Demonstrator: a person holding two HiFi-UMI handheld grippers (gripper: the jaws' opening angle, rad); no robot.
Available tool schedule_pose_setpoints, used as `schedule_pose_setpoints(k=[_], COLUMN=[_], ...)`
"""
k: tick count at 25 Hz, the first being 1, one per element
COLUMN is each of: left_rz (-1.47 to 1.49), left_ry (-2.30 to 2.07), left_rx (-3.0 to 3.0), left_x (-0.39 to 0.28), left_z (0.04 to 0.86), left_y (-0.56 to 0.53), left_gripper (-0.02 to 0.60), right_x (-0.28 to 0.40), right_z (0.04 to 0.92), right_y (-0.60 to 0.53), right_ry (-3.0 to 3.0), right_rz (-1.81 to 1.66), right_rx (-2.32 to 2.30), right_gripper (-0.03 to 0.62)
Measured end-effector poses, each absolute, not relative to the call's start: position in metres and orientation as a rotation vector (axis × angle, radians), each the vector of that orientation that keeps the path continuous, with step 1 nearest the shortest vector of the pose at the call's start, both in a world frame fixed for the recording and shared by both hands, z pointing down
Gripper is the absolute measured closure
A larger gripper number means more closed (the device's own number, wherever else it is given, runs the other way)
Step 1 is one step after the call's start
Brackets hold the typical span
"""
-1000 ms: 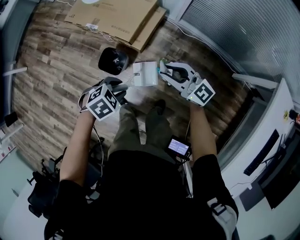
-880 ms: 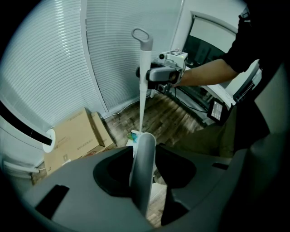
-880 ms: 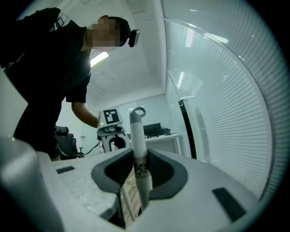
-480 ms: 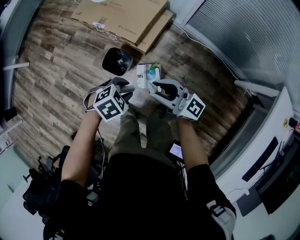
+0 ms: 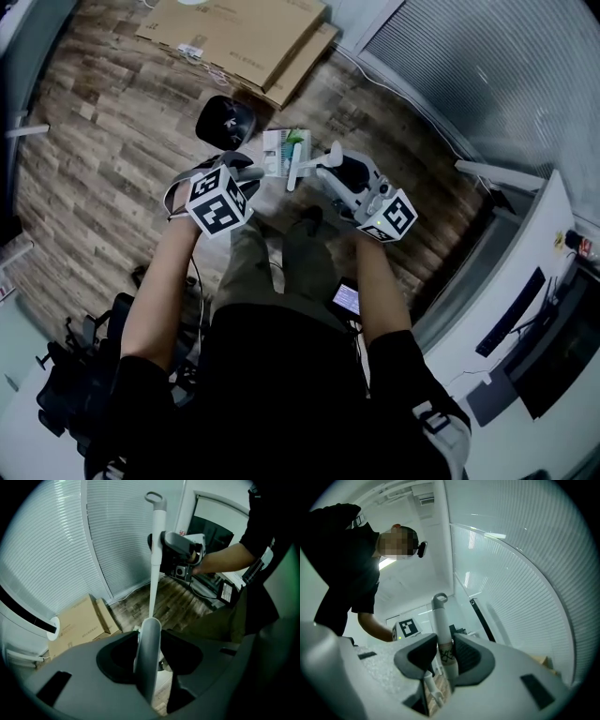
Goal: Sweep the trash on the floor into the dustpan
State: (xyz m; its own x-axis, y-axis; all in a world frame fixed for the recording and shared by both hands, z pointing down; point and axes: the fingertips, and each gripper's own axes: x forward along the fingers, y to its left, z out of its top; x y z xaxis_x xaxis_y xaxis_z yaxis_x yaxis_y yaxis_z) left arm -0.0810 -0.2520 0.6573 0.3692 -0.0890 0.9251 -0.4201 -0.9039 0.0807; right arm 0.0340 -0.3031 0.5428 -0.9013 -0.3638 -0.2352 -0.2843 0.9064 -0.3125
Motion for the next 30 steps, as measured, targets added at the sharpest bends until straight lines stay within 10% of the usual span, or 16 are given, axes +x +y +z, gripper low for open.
schedule_pose_setpoints(k=[15,25,30], left_rz=[1.358,-0.053,-0.388], left_ry=[-0.749,-1.259,-1.398], left_rx=[2.41,2.565,2.577], left_x=[-0.115,-0.109,-0.11], left_z=[0.611,0.387,0.322], left_y=[-0.252,-0.275,-0.251], left_gripper=[0.39,0.453,0.579], right_x=[0.107,0.17,0.192], right_z=[0.417,0.316,0.289], right_y=[-0.291,-0.274,-0.25], right_ry=[2.842,2.752,2.764], right_rz=[-0.223,-0.139,-0.057], right_rx=[-0.67,-0.846,-0.929], right_gripper=[0.488,0.488,0.491])
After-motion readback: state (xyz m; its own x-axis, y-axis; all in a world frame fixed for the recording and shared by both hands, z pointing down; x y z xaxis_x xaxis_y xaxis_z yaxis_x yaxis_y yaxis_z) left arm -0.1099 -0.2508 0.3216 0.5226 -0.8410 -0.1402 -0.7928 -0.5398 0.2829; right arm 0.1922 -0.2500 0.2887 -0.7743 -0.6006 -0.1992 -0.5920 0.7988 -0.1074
